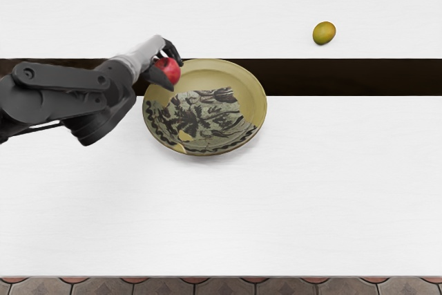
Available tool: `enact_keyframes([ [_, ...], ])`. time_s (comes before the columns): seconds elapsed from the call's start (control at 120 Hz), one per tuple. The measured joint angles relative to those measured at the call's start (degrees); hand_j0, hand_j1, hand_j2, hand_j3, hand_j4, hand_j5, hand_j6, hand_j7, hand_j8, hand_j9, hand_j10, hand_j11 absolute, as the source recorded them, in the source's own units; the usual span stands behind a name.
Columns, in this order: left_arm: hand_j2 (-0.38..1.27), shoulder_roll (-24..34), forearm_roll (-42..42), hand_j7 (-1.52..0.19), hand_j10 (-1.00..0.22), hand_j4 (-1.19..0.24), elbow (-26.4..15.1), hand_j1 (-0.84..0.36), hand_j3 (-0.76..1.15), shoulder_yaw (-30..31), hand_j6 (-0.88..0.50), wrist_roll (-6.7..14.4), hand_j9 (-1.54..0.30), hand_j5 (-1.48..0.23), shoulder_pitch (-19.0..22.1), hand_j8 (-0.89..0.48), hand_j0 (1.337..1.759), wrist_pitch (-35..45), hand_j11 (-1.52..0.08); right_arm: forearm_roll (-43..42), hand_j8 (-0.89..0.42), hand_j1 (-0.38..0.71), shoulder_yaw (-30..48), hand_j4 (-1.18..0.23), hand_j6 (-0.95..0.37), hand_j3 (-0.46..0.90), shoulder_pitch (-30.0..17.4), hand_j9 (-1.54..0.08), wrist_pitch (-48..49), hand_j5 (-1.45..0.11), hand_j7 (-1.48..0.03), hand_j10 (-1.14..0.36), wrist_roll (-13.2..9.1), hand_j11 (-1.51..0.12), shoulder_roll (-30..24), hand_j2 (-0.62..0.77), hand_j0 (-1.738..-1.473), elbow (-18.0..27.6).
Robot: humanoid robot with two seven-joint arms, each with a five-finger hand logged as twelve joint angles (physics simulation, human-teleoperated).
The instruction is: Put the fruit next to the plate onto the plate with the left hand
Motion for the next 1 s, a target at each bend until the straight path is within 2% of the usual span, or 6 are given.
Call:
enact_keyframes([
  [0.15, 0.33, -2.8, 0.0, -0.92, -0.57, -0.63, -0.3, -0.33, 0.0, 0.0, -0.34, 0.0, -0.91, -0.98, 1.0, -0.31, 1.657, 0.0, -0.9, 0.0, 0.0, -0.35, 0.0, 0.0, 0.0, 0.0, 0.0, 0.0, 0.0, 0.0, 0.0, 0.0, 0.0, 0.0, 0.0, 0.0, -1.658, 0.0],
  [0.417, 0.35, -4.0, 0.2, -0.9, -0.61, -0.63, -0.3, -0.31, 0.0, -0.1, -0.39, -0.1, -0.89, -0.94, 3.2, -0.38, 1.657, 0.1, -0.88, 0.0, 0.0, -0.35, 0.0, 0.0, 0.0, 0.0, 0.0, 0.0, 0.0, 0.0, 0.0, 0.0, 0.0, 0.0, 0.0, 0.0, -1.658, 0.0],
  [0.617, 0.15, -2.9, 0.2, -0.41, -0.29, -0.29, -0.4, 0.04, 0.0, -0.5, -0.2, -0.4, -0.41, -0.42, 1.2, -0.2, 1.657, 0.2, -0.4, 0.0, 0.0, -0.35, 0.0, 0.0, 0.0, 0.0, 0.0, 0.0, 0.0, 0.0, 0.0, 0.0, 0.0, 0.0, 0.0, 0.0, -1.658, 0.0],
  [0.717, 0.09, 6.3, 0.2, -0.26, -0.18, -0.19, -3.3, 0.15, 0.0, -1.8, -0.13, -0.4, -0.26, -0.27, -1.3, -0.13, 1.658, -4.1, -0.25, 0.0, 0.0, -0.35, 0.0, 0.0, 0.0, 0.0, 0.0, 0.0, 0.0, 0.0, 0.0, 0.0, 0.0, 0.0, 0.0, 0.0, -1.658, 0.0],
  [0.858, 0.05, 23.4, 0.3, -0.14, -0.1, -0.1, -7.5, 0.24, 0.0, -4.0, -0.07, -0.4, -0.13, -0.14, -2.2, -0.07, 1.658, -21.3, -0.13, 0.0, 0.0, -0.35, 0.0, 0.0, 0.0, 0.0, 0.0, 0.0, 0.0, 0.0, 0.0, 0.0, 0.0, 0.0, 0.0, 0.0, -1.658, 0.0],
  [1.0, 0.02, 33.7, 0.2, -0.07, -0.05, -0.05, -9.7, 0.29, 0.0, -6.9, -0.04, -0.5, -0.07, -0.07, -1.7, -0.04, 1.658, -37.1, -0.07, 0.0, 0.0, -0.35, 0.0, 0.0, 0.0, 0.0, 0.0, 0.0, 0.0, 0.0, 0.0, 0.0, 0.0, 0.0, 0.0, 0.0, -1.658, 0.0],
])
